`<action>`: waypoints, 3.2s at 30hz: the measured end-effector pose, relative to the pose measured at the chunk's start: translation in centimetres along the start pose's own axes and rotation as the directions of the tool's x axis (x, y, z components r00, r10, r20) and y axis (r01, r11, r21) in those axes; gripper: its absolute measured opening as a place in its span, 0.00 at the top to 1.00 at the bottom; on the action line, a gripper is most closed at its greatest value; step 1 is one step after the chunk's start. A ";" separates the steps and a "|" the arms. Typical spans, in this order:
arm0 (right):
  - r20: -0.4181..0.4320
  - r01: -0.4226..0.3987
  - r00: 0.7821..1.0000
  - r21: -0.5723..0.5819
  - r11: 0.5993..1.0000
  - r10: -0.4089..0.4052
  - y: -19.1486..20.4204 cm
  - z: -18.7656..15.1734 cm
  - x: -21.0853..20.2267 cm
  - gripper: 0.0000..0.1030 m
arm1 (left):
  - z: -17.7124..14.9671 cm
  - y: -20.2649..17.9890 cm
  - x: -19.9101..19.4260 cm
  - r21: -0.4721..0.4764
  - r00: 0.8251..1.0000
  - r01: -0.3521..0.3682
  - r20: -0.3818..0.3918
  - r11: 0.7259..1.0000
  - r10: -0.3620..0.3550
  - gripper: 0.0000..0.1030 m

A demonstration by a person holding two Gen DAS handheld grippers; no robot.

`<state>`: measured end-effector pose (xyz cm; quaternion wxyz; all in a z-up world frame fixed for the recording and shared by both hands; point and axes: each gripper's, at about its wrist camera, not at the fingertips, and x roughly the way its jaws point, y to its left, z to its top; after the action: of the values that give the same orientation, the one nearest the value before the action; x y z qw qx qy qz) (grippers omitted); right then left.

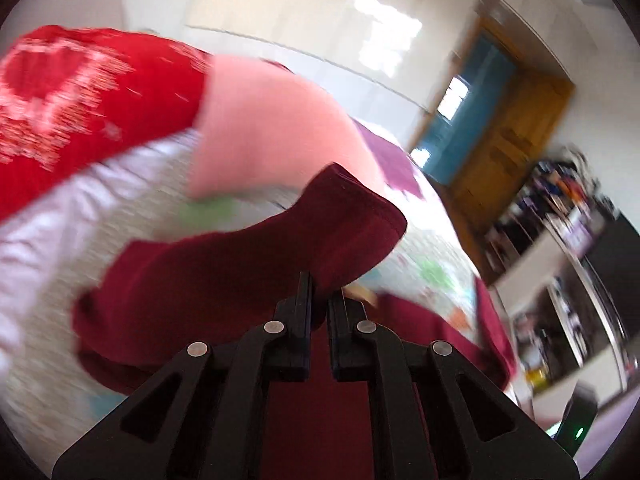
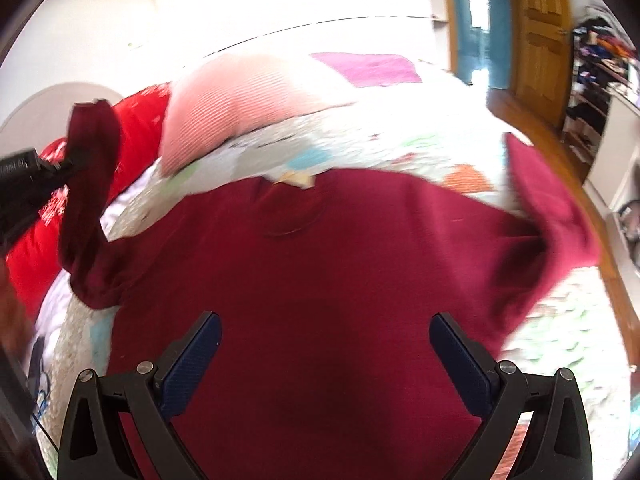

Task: Fold small clothes

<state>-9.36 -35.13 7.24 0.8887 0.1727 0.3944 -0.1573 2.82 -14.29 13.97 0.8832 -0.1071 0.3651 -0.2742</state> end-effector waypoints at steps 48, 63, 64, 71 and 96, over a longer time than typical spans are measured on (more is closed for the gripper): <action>-0.044 0.076 0.996 -0.006 0.997 -0.076 -7.4 7.7 4.0 0.90 | -7.2 7.4 -2.0 0.133 0.986 -0.097 -0.118 0.986 0.113 0.41; -0.045 -0.147 0.989 -0.406 0.902 0.141 6.8 7.0 11.3 0.51 | -8.3 7.5 3.6 0.161 0.955 -0.204 -0.183 0.966 0.233 0.40; -0.077 -0.169 0.986 -0.458 0.873 0.151 7.7 7.2 12.5 0.50 | -8.3 7.6 3.7 0.156 0.955 -0.205 -0.184 0.966 0.233 0.40; -0.096 -0.161 0.987 -0.601 0.783 0.129 9.4 6.6 14.3 0.97 | -9.0 9.1 4.3 0.085 0.963 -0.176 -0.192 0.981 0.189 0.35; -0.014 0.103 0.994 -0.093 0.990 -0.105 -8.9 3.9 5.2 0.64 | -8.5 8.1 2.9 0.095 0.957 -0.236 -0.148 0.967 0.248 0.32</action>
<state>-7.20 -45.43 4.09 0.8825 0.1120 0.4183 -0.1834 1.88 -9.13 3.05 0.8817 -0.0058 0.4337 -0.1855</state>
